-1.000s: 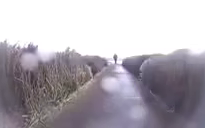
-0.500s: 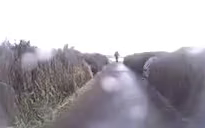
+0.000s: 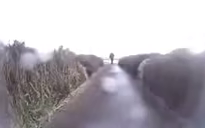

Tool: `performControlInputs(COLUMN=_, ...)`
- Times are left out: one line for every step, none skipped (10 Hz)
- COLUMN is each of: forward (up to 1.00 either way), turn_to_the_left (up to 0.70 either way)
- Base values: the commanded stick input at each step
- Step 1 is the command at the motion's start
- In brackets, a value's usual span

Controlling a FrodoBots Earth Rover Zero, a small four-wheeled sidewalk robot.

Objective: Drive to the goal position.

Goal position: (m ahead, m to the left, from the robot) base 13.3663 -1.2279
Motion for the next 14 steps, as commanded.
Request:
performControlInputs(forward=0.00, turn_to_the_left=-0.09)
performControlInputs(forward=0.00, turn_to_the_left=0.00)
performControlInputs(forward=0.00, turn_to_the_left=0.00)
performControlInputs(forward=0.00, turn_to_the_left=0.00)
performControlInputs(forward=0.00, turn_to_the_left=0.00)
performControlInputs(forward=0.00, turn_to_the_left=0.00)
performControlInputs(forward=0.34, turn_to_the_left=0.00)
performControlInputs(forward=0.70, turn_to_the_left=0.00)
performControlInputs(forward=0.70, turn_to_the_left=0.00)
performControlInputs(forward=0.70, turn_to_the_left=0.00)
performControlInputs(forward=0.70, turn_to_the_left=0.00)
performControlInputs(forward=0.70, turn_to_the_left=0.00)
performControlInputs(forward=0.70, turn_to_the_left=0.00)
performControlInputs(forward=0.70, turn_to_the_left=0.00)
